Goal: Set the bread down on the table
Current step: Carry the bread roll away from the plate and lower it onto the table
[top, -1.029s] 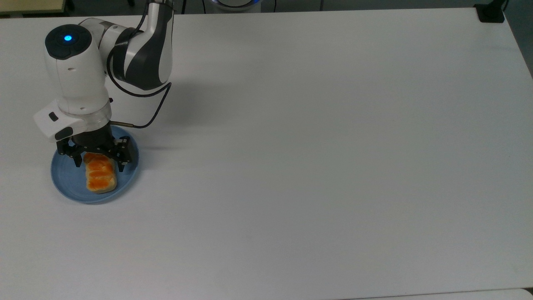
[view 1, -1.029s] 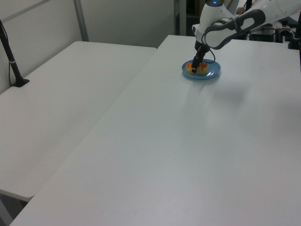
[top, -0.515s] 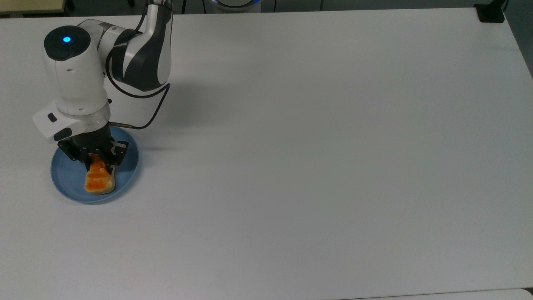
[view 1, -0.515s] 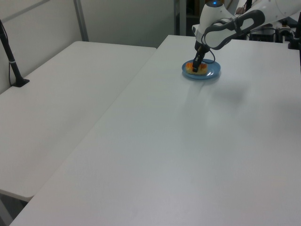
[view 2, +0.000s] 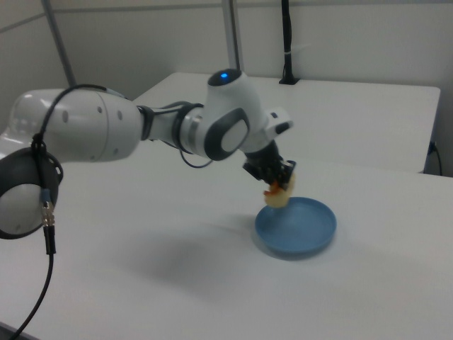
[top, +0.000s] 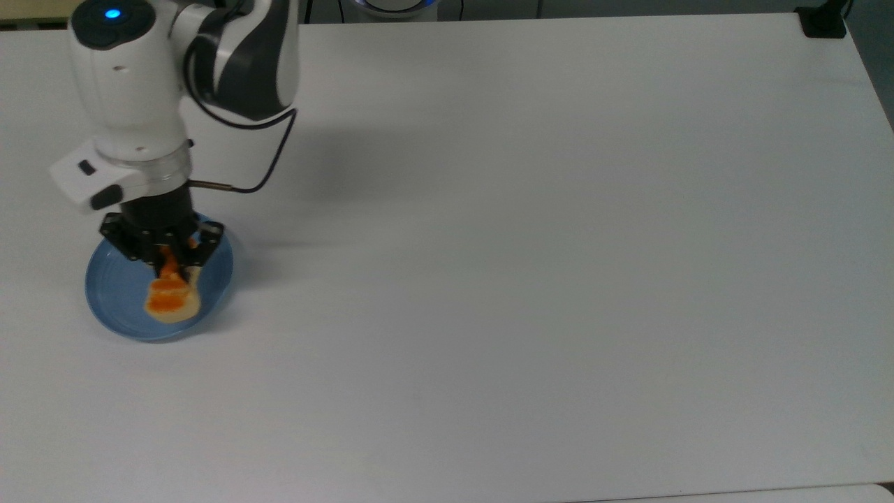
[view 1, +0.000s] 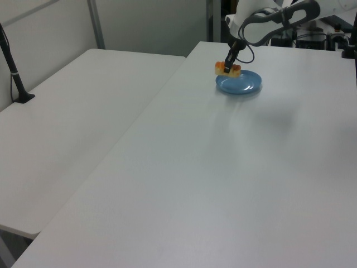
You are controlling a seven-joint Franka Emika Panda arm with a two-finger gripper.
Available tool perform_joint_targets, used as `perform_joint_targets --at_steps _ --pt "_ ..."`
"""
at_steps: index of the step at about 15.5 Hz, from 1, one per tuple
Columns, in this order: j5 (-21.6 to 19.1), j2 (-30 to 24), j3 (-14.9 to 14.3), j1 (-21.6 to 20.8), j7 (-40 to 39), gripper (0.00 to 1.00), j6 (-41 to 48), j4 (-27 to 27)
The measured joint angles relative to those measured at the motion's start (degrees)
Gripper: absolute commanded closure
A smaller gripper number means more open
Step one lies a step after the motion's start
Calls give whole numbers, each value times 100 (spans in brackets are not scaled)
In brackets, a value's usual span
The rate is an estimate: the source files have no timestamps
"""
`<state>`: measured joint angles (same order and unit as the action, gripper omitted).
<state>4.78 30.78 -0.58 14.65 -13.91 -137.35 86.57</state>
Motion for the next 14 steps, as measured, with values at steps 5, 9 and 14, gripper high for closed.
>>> perform_joint_targets --at_steps 5,9,14 --pt "80 -188 218 -798 813 71 155 486" --pt "394 -178 223 -1354 1574 23 155 742" --pt "446 -177 207 -1466 1775 0 155 767"
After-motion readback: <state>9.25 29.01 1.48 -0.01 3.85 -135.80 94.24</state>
